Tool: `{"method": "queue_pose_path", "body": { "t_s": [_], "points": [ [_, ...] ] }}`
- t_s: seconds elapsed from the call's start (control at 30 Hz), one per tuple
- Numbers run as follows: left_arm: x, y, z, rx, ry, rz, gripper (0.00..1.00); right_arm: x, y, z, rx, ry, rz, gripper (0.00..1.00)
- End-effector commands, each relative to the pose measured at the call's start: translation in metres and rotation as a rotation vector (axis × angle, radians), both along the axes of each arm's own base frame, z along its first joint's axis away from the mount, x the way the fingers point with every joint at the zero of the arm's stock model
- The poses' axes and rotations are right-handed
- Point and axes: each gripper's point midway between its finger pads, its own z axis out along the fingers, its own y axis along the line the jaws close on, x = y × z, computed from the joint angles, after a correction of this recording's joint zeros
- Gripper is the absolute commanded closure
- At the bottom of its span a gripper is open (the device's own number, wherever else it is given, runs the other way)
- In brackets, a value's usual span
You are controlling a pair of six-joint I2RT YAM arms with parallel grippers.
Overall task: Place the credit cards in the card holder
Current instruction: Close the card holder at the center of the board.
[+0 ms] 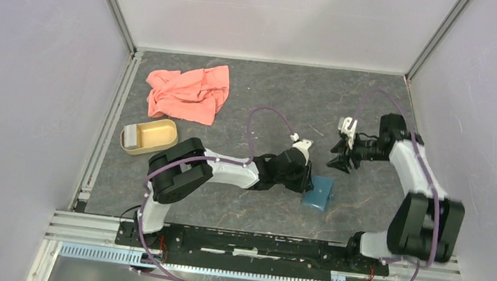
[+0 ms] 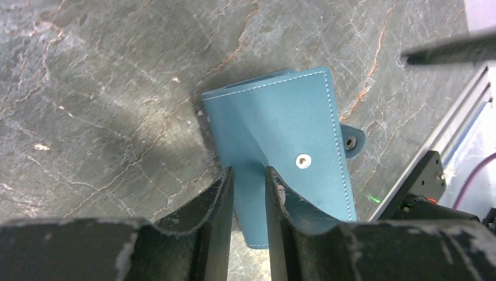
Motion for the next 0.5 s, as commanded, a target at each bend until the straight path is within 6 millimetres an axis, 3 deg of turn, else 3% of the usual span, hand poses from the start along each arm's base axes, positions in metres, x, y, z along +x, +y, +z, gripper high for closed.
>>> {"method": "queue_pose_path", "body": {
  "t_s": [0.0, 0.1, 0.23, 0.33, 0.47],
  "points": [
    [0.005, -0.007, 0.027, 0.077, -0.167, -0.005, 0.66, 0.002, -0.028, 0.001, -0.143, -0.089, -0.24, 0.37],
    [0.001, -0.009, 0.026, 0.116, -0.211, -0.01, 0.65, -0.032, -0.022, -0.003, -0.139, -0.057, -0.141, 0.29],
    [-0.003, -0.008, 0.016, 0.166, -0.244, -0.02, 0.63, -0.072, -0.019, -0.01, -0.161, -0.092, 0.115, 0.32],
    [-0.008, -0.005, 0.008, 0.185, -0.243, -0.029, 0.63, -0.081, -0.025, -0.017, -0.201, -0.093, 0.21, 0.4],
    [-0.015, -0.004, 0.003, 0.186, -0.235, -0.033, 0.64, -0.086, -0.037, -0.031, -0.301, -0.163, 0.317, 0.41]
  ]
}}
